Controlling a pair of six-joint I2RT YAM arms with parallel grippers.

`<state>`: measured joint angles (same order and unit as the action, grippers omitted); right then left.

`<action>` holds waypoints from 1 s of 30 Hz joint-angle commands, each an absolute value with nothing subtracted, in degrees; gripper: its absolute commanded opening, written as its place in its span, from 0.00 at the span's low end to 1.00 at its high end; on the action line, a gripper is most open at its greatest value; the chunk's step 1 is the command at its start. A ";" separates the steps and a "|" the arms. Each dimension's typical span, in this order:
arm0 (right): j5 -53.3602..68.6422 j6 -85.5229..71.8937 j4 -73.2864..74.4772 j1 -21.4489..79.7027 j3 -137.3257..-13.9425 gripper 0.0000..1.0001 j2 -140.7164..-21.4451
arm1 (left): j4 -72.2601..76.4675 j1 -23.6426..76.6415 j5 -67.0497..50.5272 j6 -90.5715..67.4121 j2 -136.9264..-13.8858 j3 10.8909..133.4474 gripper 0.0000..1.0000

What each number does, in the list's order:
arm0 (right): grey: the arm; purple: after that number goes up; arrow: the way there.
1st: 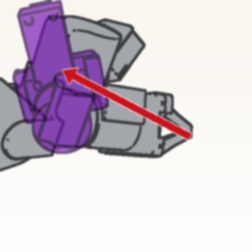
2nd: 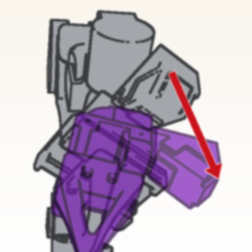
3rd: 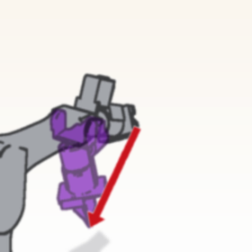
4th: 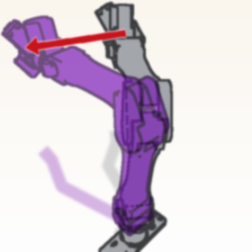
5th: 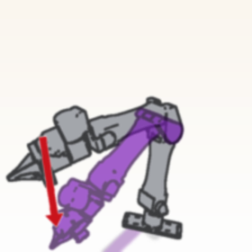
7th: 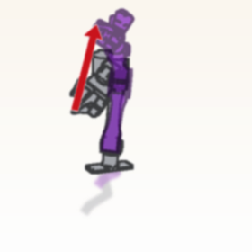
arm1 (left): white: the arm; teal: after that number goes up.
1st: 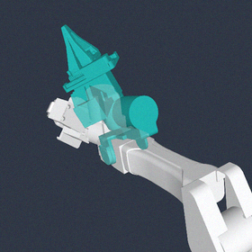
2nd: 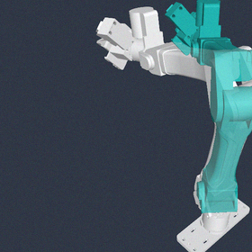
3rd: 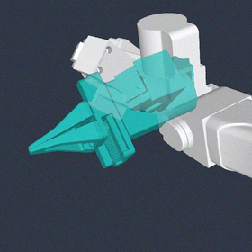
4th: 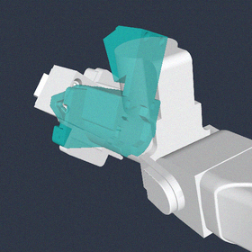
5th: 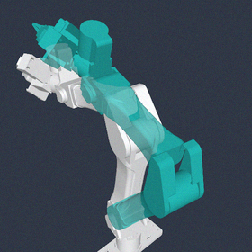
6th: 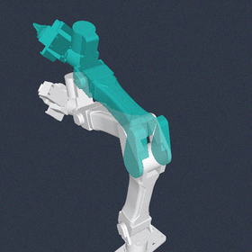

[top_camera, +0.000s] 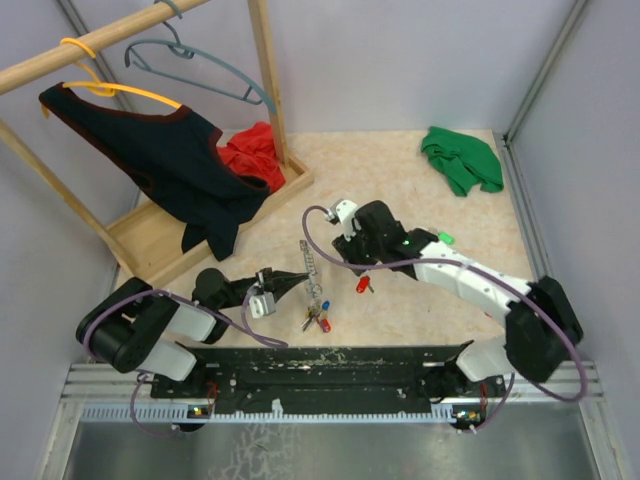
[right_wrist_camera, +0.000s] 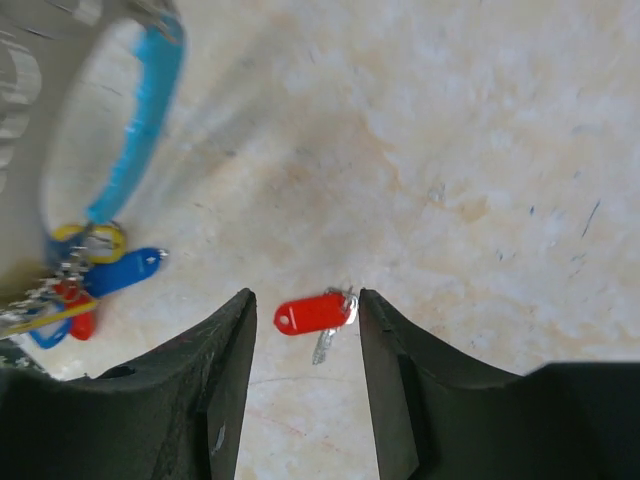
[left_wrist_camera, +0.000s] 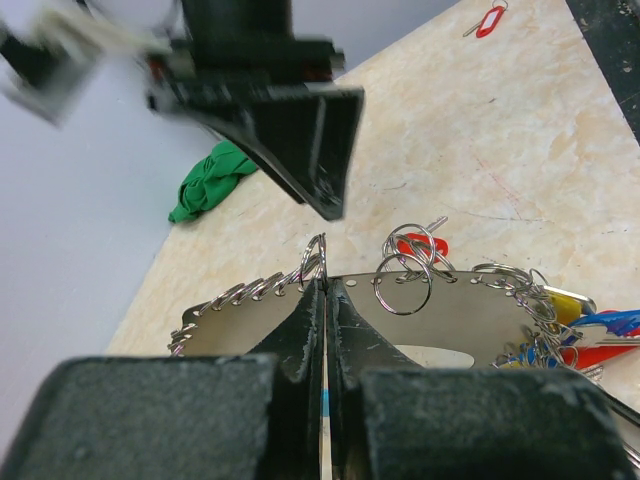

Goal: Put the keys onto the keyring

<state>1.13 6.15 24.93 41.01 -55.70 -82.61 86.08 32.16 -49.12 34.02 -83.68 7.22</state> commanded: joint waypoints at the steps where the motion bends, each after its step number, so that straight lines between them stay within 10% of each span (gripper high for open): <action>1: 12.64 11.96 12.41 40.60 -52.44 0.47 -73.63 | 94.13 32.52 -50.17 33.47 -83.63 7.73 0.00; 30: 26.34 17.17 7.63 45.49 -53.62 0.48 -76.55 | 93.84 32.52 -51.36 32.68 -83.49 8.08 0.00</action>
<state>24.12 17.45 11.60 44.91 -51.07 -76.58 86.08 32.16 -50.04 33.01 -83.68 7.22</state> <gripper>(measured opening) 0.482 0.005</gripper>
